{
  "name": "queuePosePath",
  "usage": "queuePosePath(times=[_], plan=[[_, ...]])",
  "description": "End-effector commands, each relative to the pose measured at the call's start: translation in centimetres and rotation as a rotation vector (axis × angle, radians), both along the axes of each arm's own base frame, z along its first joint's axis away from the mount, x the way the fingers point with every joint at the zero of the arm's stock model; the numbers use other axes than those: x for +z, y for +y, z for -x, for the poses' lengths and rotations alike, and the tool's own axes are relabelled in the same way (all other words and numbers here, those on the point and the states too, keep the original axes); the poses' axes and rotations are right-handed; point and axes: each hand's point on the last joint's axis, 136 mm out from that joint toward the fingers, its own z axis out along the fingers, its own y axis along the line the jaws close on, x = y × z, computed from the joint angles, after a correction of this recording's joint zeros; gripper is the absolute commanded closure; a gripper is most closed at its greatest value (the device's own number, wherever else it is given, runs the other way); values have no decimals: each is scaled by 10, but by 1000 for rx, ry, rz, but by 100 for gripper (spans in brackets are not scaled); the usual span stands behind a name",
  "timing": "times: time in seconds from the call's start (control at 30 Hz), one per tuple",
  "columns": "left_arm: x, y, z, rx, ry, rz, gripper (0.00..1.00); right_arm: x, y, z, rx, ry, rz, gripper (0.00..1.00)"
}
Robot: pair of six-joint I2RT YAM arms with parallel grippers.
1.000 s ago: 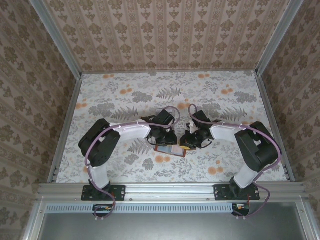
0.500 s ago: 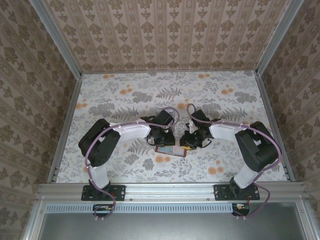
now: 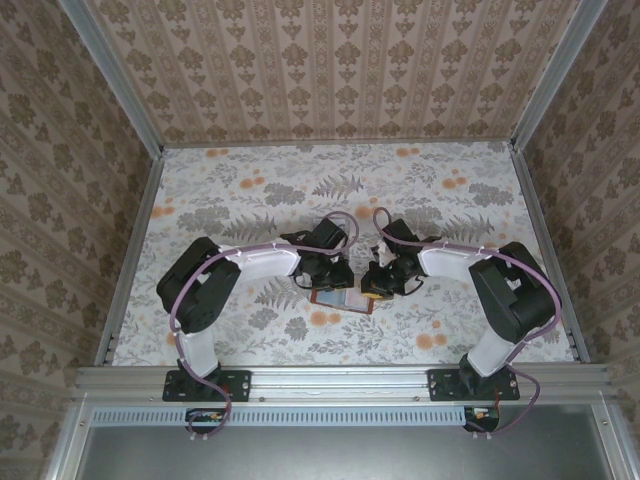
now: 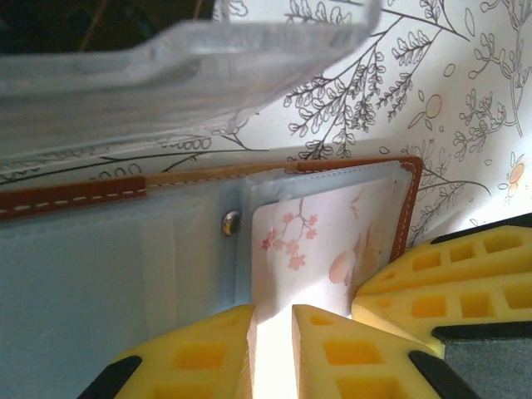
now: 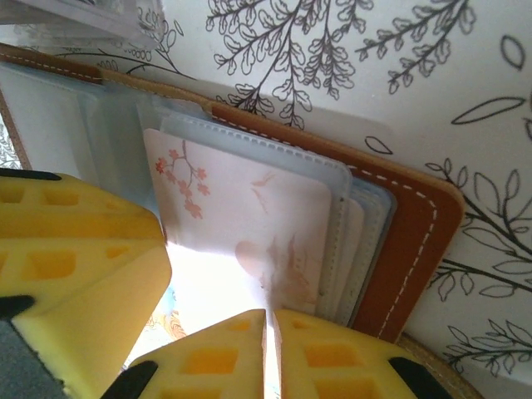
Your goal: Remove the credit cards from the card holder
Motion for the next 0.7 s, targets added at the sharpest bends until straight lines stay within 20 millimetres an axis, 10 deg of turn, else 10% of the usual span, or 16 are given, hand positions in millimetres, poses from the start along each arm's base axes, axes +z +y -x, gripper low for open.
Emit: queuePosePath(times=[0.0,0.67], plan=[[-8,6,3,18,32,-13,82,-8,-2,4,2,30,22,86],[-17,15,2,32,37,-65,81,-9,-3,4,2,32,32,86]])
